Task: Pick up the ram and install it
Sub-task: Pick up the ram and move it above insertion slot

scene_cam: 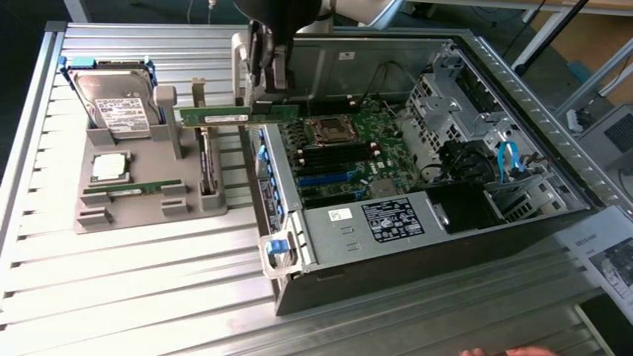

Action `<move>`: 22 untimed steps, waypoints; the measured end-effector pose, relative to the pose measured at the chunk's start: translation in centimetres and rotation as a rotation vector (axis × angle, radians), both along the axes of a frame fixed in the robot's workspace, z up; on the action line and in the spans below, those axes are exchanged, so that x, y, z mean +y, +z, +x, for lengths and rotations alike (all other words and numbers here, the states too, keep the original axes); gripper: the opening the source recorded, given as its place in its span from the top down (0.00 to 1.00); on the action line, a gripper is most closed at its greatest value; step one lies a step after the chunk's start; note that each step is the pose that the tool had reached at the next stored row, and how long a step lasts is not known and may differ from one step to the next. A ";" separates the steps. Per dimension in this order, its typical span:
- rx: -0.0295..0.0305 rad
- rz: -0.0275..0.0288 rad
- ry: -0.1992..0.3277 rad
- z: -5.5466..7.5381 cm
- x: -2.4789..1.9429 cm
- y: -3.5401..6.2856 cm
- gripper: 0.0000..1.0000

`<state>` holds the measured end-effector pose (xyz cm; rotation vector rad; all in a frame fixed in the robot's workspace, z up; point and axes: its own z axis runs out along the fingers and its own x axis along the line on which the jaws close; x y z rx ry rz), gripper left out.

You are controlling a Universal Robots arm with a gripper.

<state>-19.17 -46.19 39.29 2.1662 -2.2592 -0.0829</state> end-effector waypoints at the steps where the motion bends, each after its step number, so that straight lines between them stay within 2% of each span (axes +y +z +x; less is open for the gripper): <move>1: 0.0000 0.0001 0.000 0.2 0.00 0.00 0.88; 22: 0.0013 0.0001 0.000 5.6 0.00 0.00 0.88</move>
